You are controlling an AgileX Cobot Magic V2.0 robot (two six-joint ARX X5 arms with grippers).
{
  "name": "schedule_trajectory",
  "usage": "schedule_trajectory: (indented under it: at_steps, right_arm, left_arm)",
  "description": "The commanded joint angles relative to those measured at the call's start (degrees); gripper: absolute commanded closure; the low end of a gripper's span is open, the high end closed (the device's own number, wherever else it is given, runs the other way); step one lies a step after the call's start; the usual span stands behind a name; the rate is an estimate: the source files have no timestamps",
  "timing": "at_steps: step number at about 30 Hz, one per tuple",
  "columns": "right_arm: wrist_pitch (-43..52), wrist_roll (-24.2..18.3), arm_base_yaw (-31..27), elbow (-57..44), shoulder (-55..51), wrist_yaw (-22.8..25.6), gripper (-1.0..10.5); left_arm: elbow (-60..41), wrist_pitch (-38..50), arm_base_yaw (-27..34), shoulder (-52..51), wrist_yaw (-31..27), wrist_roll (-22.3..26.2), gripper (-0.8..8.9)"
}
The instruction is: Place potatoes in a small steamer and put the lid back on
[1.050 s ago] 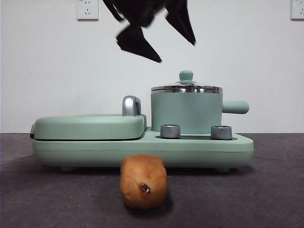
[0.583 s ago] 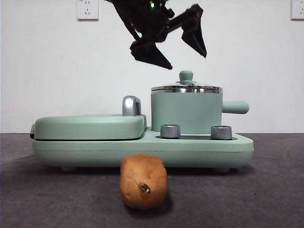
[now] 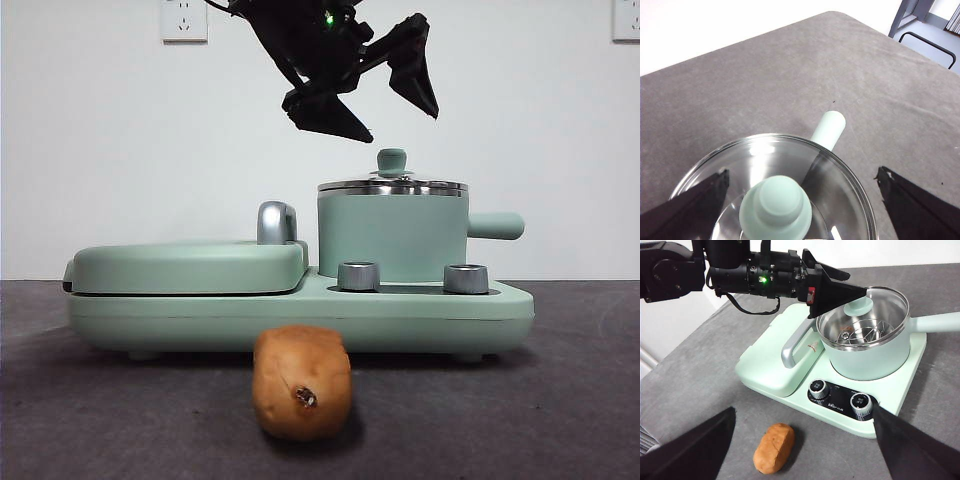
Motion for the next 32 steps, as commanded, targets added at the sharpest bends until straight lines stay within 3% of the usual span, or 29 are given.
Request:
schedule_trajectory:
  at_steps: [1,28,32]
  right_arm:
    - [0.2,-0.6,0.1,1.0,0.5,0.0,5.1]
    - [-1.6,-0.6,0.1,1.0,0.5,0.0,5.1]
    - [-1.6,-0.6,0.1,1.0,0.5,0.0,5.1]
  left_arm:
    - [1.7,0.6,-0.6,2.2,-1.3,-0.2,3.56]
    - [1.7,0.3,-0.7,5.5,-1.4,0.1,3.89]
    - [1.7,0.8,-0.7,5.5,-1.4,1.8,4.54]
